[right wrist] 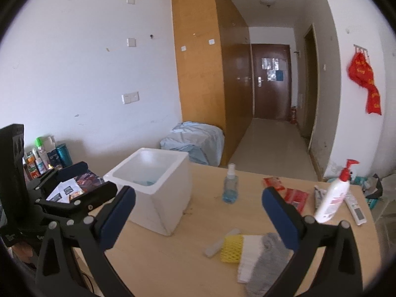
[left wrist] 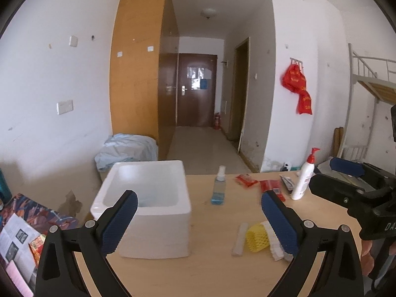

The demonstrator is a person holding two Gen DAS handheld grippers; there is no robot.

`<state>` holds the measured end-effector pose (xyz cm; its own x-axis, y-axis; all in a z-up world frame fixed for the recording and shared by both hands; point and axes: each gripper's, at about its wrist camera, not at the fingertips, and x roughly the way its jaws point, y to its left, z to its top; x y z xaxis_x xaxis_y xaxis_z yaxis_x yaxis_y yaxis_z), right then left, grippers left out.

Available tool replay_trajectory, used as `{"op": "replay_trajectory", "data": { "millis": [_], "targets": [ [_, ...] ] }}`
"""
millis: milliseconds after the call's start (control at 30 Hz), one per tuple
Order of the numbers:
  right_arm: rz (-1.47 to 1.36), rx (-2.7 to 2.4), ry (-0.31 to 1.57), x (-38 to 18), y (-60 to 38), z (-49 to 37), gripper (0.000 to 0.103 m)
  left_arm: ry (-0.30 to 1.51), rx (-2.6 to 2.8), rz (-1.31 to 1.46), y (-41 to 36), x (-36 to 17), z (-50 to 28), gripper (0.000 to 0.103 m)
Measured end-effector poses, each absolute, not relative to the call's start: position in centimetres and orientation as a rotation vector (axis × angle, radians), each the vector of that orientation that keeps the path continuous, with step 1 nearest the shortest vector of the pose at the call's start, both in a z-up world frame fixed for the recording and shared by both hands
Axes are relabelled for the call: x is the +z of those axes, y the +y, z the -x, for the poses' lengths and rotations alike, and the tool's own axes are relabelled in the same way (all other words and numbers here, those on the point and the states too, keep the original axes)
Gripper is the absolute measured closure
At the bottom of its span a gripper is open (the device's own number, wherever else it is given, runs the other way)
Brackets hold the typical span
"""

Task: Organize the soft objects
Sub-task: 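Open the right tool to release the tissue pack and move both tools back to the table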

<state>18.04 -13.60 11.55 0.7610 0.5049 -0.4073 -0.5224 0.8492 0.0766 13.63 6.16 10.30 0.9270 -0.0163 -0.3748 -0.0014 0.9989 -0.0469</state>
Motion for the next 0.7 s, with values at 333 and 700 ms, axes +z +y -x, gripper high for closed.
{"op": "replay_trajectory", "data": {
  "millis": [333,700],
  "targets": [
    [0.019,0.468,0.41,10.9,-17.7,-16.6,0.0,0.382,-0.071,0.031,3.0,10.0,-14.0,0.003],
    [0.049,0.345,0.404,8.1,-20.7,-15.0,0.0,0.383,-0.139,0.017,-0.5,7.4,-14.0,0.003]
  ]
}}
